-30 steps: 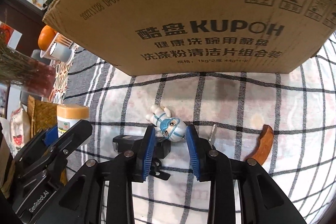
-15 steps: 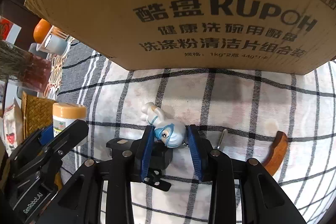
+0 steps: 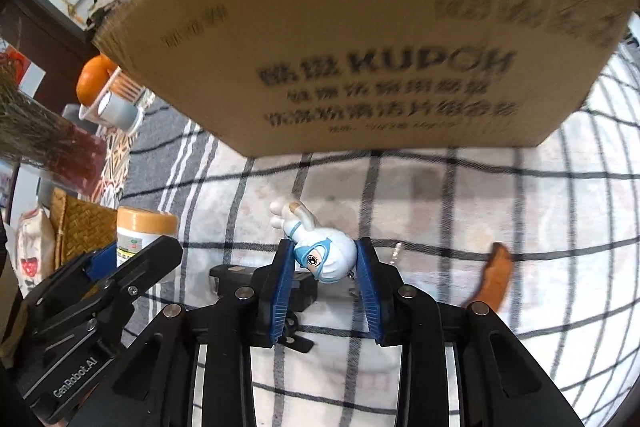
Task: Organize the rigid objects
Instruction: 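Carry the jar and figurine over the box with both tools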
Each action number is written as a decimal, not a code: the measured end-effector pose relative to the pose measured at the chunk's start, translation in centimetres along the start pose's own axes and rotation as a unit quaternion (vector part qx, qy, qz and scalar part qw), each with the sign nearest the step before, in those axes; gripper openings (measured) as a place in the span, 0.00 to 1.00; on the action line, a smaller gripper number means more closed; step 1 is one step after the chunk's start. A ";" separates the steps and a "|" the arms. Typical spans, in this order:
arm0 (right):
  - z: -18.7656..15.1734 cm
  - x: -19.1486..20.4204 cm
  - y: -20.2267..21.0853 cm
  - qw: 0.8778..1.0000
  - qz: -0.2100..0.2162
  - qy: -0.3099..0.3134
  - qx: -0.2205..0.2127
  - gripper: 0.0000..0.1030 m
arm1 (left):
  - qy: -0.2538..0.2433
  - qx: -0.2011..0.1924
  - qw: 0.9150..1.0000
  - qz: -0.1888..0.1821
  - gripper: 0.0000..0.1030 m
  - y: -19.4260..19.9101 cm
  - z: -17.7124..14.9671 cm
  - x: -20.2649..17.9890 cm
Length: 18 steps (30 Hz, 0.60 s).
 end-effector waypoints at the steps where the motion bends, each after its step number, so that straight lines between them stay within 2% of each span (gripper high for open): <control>1: 0.0 -0.1 0.5 1.000 -0.004 0.000 -0.006 0.32 | -0.002 -0.002 1.000 -0.002 0.38 0.1 0.0 -0.3; 10: -0.2 -0.9 4.9 0.998 -0.027 0.000 -0.055 0.32 | -0.018 -0.017 0.999 -0.030 0.38 2.2 0.0 -2.8; 18: -0.2 -0.9 9.1 0.994 -0.037 0.004 -0.100 0.32 | -0.033 -0.047 0.997 -0.046 0.38 4.8 0.7 -4.7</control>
Point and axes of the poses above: each gripper's, at about its wrist camera, not at the fingertips, and y roughly against the way its jaws point, x to its left, z to its top, the point moved 3 cm from there along -y, roughly the way its jaws point, and after that the axes turned 12 degrees about y, right-handed, at the moved point
